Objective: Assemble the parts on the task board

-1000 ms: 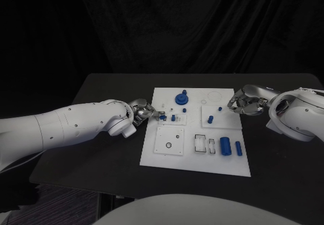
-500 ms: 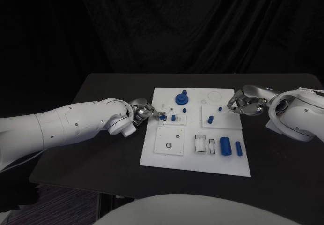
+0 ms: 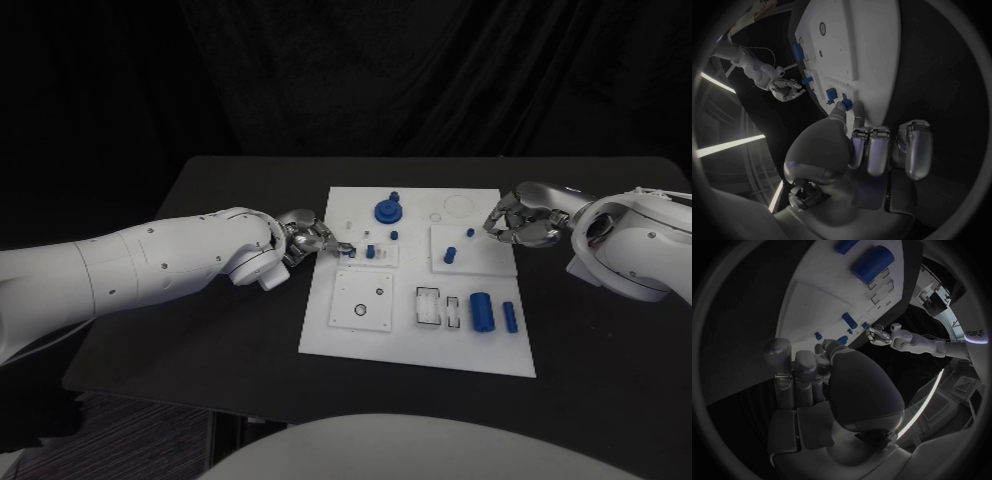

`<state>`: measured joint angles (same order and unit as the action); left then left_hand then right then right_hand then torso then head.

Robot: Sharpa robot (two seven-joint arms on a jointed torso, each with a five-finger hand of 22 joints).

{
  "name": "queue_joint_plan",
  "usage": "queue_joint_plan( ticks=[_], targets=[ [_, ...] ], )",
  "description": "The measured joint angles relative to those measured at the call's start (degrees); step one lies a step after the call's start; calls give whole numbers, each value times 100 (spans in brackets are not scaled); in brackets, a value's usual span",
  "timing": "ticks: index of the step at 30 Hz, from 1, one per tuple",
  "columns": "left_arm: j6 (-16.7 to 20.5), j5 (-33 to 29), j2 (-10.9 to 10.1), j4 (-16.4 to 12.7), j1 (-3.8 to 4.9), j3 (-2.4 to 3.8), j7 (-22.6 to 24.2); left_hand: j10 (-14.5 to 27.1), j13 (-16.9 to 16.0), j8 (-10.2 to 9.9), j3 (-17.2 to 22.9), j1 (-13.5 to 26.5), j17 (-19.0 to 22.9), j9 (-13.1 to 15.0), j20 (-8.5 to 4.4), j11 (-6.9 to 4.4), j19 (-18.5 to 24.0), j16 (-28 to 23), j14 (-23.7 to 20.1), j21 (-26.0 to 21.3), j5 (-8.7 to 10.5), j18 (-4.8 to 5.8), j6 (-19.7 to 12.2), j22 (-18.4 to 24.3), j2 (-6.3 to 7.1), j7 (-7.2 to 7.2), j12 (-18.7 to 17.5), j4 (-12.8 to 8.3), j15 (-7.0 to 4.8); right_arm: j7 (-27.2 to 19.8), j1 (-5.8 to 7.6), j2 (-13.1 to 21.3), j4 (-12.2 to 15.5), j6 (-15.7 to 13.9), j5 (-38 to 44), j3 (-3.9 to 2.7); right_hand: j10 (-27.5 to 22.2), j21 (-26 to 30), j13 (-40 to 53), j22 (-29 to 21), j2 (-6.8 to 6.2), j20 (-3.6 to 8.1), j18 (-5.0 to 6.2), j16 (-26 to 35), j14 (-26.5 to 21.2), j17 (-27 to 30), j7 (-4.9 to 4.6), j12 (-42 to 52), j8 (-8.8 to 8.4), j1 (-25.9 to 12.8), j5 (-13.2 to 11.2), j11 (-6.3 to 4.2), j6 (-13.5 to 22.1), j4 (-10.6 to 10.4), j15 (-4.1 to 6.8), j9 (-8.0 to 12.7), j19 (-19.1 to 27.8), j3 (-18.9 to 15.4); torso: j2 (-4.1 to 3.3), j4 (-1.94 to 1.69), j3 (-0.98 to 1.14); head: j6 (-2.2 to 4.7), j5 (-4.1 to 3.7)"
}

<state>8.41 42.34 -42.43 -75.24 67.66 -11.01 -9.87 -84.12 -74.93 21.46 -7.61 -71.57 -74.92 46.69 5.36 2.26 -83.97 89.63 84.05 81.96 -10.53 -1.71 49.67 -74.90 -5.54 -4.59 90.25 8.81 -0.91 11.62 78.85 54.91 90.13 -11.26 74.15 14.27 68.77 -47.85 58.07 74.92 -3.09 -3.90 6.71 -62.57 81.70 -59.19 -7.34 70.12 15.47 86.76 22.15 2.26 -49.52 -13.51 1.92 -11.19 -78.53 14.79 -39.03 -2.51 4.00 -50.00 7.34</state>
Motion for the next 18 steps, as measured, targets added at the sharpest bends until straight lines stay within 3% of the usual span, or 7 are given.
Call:
queue_joint_plan(
  ticks=[5, 10, 18],
  targets=[
    [-10, 76, 9, 16, 0, 3, 3, 0, 0, 32, 101, -69, 0, 0, 0, 0, 0, 0, 0, 0, -222, 0, 12, 0, -70, 12, 0, -101, 0, 0, -1, -1, -1, 6, -21, 0, 0, 0, 0, 0, 0, 0, 0, 0, 0, 5, 0, 0, 0, 0, 0, 0, 0, 0, 0, 0, 0, 0, 1, 3, 0, 0, -4],
    [-31, 119, 17, 38, 0, 4, 21, 0, 1, 143, 214, -17, 0, -1, 0, 0, 0, 0, 0, -33, -465, 0, 12, 0, -147, 12, 0, -51, 0, 1, -1, -1, -4, 12, -75, 0, 0, 0, 1, 0, 0, 0, 0, 0, 0, 5, 0, -23, 0, 0, 0, 0, 0, 0, 0, 0, 0, 0, 0, 4, 1, 0, -4],
    [-85, 143, 25, 69, 0, 7, 76, 0, 1, 144, 414, -29, 0, 0, 0, 0, 0, 0, 0, -63, -851, 0, 12, 0, -164, 12, 0, -110, 0, 2, -2, -1, -7, 21, -135, 0, 0, 26, -5, 0, 0, 0, 0, 0, 0, 4, 0, -24, 0, 0, 0, 0, 0, 0, 0, 0, 0, 0, 0, 2, 1, 0, -2]
  ],
)
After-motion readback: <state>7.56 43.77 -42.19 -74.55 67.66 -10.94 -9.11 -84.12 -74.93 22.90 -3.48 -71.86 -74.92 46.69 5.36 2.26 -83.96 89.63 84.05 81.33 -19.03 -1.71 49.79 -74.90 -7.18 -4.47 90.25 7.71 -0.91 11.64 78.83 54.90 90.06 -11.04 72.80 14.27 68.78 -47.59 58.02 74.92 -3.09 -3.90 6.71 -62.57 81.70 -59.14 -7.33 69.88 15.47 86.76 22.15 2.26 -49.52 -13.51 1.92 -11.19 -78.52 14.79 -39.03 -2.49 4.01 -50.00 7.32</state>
